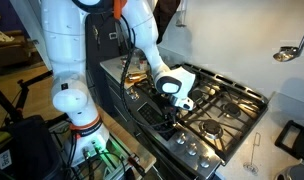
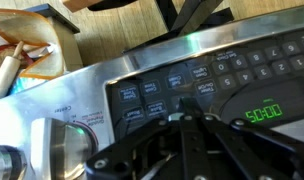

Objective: Press three buttons on the stove

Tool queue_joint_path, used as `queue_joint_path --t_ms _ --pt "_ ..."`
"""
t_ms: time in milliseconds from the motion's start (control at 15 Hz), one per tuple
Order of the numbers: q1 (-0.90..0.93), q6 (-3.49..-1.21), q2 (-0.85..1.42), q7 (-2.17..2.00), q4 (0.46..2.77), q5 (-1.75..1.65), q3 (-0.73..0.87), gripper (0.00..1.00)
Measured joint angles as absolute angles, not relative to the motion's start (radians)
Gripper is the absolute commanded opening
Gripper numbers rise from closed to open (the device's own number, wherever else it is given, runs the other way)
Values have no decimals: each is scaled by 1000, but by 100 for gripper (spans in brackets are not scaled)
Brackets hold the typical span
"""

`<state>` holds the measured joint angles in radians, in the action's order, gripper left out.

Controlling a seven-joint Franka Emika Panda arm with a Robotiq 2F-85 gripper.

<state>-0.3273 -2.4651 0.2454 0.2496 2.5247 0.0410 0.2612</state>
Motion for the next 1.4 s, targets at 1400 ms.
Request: queue_joint_path --t_ms 1400 --pt "-305 -2435 249 209 2507 -57 266 0"
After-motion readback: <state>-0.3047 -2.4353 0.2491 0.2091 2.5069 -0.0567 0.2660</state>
